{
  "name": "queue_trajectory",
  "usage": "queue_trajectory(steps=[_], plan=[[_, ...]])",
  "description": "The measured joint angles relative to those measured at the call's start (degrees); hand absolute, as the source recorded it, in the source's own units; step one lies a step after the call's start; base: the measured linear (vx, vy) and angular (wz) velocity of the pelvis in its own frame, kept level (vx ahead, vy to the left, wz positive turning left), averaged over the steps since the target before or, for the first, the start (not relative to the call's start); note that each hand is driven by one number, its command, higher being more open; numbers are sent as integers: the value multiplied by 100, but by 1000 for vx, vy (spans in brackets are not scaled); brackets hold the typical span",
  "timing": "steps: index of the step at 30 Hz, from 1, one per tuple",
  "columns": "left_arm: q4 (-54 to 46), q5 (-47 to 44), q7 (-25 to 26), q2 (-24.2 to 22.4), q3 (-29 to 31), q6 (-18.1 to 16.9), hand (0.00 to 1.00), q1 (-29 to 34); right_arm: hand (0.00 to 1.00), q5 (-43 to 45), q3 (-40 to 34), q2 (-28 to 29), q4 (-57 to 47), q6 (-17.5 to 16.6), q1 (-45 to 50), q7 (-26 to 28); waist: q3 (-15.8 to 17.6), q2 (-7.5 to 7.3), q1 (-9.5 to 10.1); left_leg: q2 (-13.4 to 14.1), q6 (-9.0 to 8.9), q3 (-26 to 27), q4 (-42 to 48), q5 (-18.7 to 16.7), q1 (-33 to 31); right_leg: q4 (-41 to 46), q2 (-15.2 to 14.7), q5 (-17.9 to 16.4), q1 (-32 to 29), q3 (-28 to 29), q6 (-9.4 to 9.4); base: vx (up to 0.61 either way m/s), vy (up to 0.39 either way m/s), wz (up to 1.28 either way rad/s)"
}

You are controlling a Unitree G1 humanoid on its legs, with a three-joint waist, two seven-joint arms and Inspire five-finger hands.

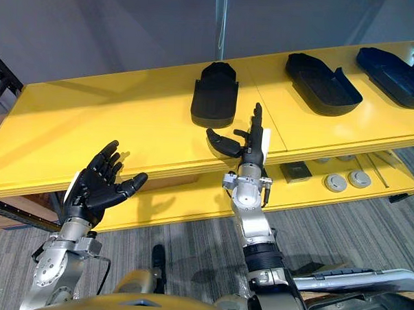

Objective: Walk over and take three plastic housings, then place them on the shelf

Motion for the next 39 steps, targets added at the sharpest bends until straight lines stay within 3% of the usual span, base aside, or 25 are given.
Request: queue_trajectory(steps=[3, 6, 12, 19, 22, 30, 35, 39], plan=[[-33, -27, -72, 4, -101, -100, 100, -55, 100, 114, -13, -2, -106, -58, 77, 125, 6, -5, -22, 3, -1, 15, 0, -2, 2, -6, 1, 1, -8, 15, 0, 0, 0, -1], [-219, -185, -239, 6, -112, -248, 100, -128, 100, 340, -41, -3, -751, -195, 532, 669, 19, -24, -67, 10, 8, 86, 0, -8, 16, -42, 5, 25, -27, 75, 30, 1, -2, -9], [-766, -431, -432, 149, 131, -532, 100, -713, 100, 949, -379, -56, -2363, -771, 1455, 1696, 118, -177, -329, 70, -9, 345, 0, -48, 171, -66, 28, 47, -55, 323, 59, 10, -31, -21], [-920, -599, -496, 154, 289, -542, 100, -894, 100, 954, -1097, -50, -3033, -845, 2283, 2040, 126, -194, -529, 109, -37, 565, 1, -96, 218, -184, 72, 147, -139, 561, 50, 13, -18, -17], [-919, -599, -258, 154, 339, -441, 100, -897, 100, 960, -1114, -48, -3034, -841, 2544, 2062, 152, -233, -633, 117, -41, 605, 1, -114, 244, -189, 77, 147, -145, 594, 50, 14, -19, -10], [-465, -524, 832, 157, 335, -290, 100, -1324, 100, 1113, -1207, -240, -3421, -914, 2753, 2613, 240, -354, -656, 188, -56, 840, 3, -170, 277, -150, 116, 154, -329, 856, 28, 0, -14, -14], [104, 273, 1545, 163, 235, -95, 100, -1730, 100, 1221, -1405, -313, -3501, -1223, 2759, 2575, 398, -528, -809, 209, -39, 921, 7, -156, 74, -158, 137, 223, -559, 958, 2, 1, 1, -7], [493, 329, 1659, 233, -2, -14, 100, -2131, 100, 1219, -1429, -312, -3502, -1281, 2753, 2537, 656, -605, -810, 242, -31, 1005, 182, -223, 42, -167, 135, 261, -586, 1065, 1, 14, 2, -14]])
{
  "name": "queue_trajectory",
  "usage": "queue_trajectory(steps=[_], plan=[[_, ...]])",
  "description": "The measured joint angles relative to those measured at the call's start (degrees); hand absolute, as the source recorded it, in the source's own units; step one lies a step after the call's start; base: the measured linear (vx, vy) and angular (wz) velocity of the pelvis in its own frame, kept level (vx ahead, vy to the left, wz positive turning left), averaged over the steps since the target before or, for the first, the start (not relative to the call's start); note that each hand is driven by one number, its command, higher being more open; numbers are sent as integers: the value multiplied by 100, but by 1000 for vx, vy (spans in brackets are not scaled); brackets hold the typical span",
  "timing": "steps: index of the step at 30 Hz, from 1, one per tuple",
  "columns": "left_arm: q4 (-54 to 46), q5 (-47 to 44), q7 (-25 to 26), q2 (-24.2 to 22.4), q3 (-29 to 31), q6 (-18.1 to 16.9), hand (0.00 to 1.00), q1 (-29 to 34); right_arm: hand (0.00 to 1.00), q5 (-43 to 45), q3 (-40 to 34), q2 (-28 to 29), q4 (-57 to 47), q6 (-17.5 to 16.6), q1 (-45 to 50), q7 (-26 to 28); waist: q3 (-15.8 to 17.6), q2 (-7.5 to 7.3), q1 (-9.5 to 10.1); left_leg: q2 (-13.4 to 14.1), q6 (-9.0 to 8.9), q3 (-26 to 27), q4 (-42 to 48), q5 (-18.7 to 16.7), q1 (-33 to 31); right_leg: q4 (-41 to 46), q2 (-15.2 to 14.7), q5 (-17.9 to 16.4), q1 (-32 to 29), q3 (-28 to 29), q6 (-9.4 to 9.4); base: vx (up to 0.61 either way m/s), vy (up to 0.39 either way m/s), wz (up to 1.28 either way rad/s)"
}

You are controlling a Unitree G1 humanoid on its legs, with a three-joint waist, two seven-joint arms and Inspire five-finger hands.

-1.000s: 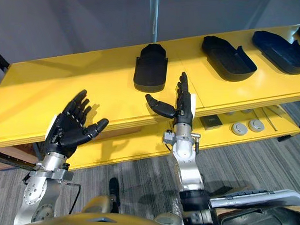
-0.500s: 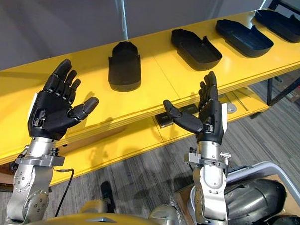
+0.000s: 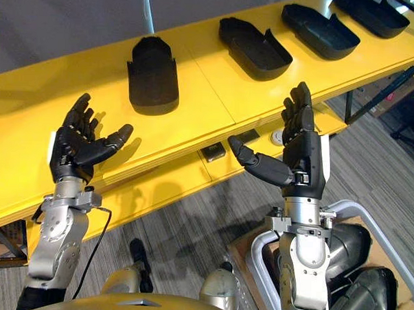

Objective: Walk over and take three plastic housings, then place them on the shelf

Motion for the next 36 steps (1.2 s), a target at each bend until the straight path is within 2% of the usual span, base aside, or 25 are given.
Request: queue_trajectory(steps=[5, 8, 11, 21, 25, 36], plan=[[678, 53, 60, 201, -158, 45, 100, -878, 100, 0, 7, -78, 1, -3, -101, 4, 92, 1, -38, 84, -23, 64, 89, -23, -75, 3, 66, 36, -102, 88, -50, 0, -10, -8], [890, 226, 217, 333, -144, 48, 100, -1133, 100, 1, 15, -152, 0, -17, -245, 9, 162, -2, -140, 107, -20, 120, 112, -31, -71, 4, 80, 57, -134, 140, -62, -16, 3, -10], [1073, 195, 220, 400, -125, 19, 100, -1308, 100, 0, 14, -152, 1, -17, -228, 12, 209, -7, -142, 149, -23, 181, 185, -96, -71, 9, 97, 60, -154, 205, -66, -23, -1, -9], [1269, 119, -8, 437, -98, -86, 100, -1490, 100, 3, -21, -152, 1, -18, -238, 47, 233, -39, -150, 155, -8, 271, 243, -109, -135, -70, 98, 156, -228, 294, -72, 0, 4, -4], [1285, 116, -38, 454, -91, -106, 100, -1585, 100, 1, -20, -151, 2, -18, -239, 71, 342, -56, -152, 158, 7, 279, 288, -141, -141, -85, 94, 178, -216, 305, -68, 0, 0, 0], [1284, -672, -286, 569, -77, -170, 100, -1586, 100, -47, -17, -150, 3, -18, -242, 74, 345, -57, -149, 156, 9, 279, 288, -142, -139, -85, 93, 183, -214, 306, -64, 0, 0, 0]])
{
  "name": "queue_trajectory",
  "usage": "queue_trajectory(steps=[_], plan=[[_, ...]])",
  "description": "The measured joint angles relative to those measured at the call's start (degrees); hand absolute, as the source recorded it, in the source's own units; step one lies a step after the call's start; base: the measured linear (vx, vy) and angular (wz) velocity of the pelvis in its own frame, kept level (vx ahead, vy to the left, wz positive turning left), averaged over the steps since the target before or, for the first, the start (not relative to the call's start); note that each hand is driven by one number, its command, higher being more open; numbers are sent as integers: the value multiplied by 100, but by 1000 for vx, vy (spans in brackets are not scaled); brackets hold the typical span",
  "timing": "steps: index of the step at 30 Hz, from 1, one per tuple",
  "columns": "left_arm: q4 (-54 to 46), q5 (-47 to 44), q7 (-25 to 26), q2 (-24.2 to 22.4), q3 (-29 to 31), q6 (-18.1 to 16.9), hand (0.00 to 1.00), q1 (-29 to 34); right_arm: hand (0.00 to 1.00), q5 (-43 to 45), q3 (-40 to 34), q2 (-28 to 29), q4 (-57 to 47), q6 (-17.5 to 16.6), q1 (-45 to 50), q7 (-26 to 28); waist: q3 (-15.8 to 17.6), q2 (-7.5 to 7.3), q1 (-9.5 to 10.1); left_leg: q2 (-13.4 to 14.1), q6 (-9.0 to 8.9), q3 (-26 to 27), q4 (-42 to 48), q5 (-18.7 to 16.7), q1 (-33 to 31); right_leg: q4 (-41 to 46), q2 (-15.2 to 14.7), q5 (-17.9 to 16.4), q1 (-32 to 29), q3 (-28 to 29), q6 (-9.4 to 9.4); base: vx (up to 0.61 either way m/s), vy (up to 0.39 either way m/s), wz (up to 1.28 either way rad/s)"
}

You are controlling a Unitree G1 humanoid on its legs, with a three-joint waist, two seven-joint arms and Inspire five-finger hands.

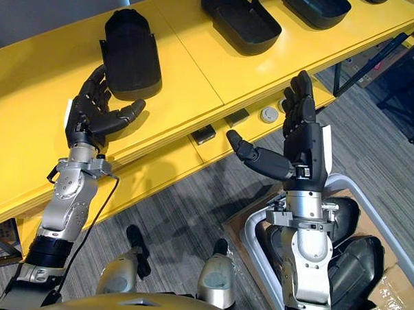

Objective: Walk over and take three plastic housings, then place them on the shelf

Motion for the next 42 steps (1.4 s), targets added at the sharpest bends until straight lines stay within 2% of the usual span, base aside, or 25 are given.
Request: queue_trajectory(steps=[16, 42], plan=[[0, -1155, -629, -14, -34, 17, 100, 13, 100, 61, 1, 20, 44, 1, 4, 0, -4, -8, -31, -4, 4, 1, -6, 4, 15, 1, -4, 2, 11, -3, 3, 0, 0, 0], [-4, -1367, -804, -21, -144, 128, 100, 11, 100, 58, 33, 22, 293, 1, 31, 83, -19, -36, -154, -6, 8, 38, -33, 7, 99, -4, -4, 11, 59, 27, 6, 0, 0, 0]])
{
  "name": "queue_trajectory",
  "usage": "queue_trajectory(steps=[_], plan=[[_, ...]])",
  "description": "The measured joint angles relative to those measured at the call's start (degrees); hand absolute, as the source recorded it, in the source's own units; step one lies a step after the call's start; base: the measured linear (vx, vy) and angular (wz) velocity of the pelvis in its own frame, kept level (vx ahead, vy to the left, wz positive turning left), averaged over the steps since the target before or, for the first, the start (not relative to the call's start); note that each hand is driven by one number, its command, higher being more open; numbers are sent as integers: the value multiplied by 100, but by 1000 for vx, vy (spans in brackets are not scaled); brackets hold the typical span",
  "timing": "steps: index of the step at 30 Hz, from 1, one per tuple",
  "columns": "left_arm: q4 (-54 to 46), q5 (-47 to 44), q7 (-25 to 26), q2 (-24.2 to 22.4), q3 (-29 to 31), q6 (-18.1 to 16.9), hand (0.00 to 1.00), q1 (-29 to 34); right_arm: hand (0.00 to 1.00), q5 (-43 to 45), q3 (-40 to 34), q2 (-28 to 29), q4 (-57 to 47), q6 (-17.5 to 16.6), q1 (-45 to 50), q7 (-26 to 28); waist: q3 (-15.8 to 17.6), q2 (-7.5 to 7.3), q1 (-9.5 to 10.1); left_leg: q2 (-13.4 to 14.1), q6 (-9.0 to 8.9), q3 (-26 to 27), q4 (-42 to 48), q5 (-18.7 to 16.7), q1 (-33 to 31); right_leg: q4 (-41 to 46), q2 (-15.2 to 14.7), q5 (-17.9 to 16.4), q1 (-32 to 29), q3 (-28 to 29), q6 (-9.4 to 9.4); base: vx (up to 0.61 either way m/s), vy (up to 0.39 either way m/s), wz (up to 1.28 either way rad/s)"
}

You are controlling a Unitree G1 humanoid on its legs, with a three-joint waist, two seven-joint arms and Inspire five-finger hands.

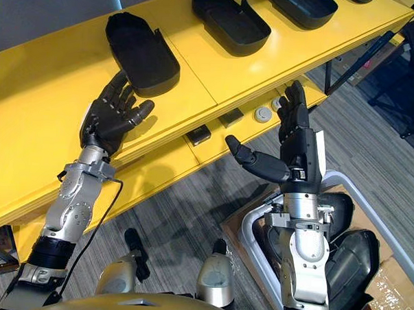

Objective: Walk over and take three plastic housings, then place them on the shelf

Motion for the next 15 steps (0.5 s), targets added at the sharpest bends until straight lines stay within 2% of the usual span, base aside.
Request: queue_trajectory(steps=[2, 9, 11, 15], plan=[[-19, 62, 137, -1, -4, 1, 100, 0, 100, 0, 7, 0, 1, 0, 1, 1, -1, -1, -4, 0, 0, 1, 0, 0, 1, 0, 0, 4, 0, 2, -1, 0, 0, 0], [-273, 1234, 1161, -44, 79, 118, 100, 165, 100, 2, 22, 14, 0, -1, 75, 35, -27, 3, 17, -26, 5, -5, -109, 53, 50, -15, 3, 7, 19, -15, 1, 0, 0, 0], [-519, 1553, 1455, -223, 269, 142, 100, 457, 100, 1, 88, 54, -1, -2, 164, 60, -123, 10, 17, -57, -1, -31, -236, 139, 86, -60, 10, 9, 39, -42, 4, 9, -1, 2], [-913, 1790, 1690, -387, 559, 142, 100, 980, 100, 1, 169, 281, -9, -2, 268, 83, -256, 4, 44, -88, -7, -86, -358, 169, 200, -162, 22, 12, 206, -136, 10, 49, -9, 10]])
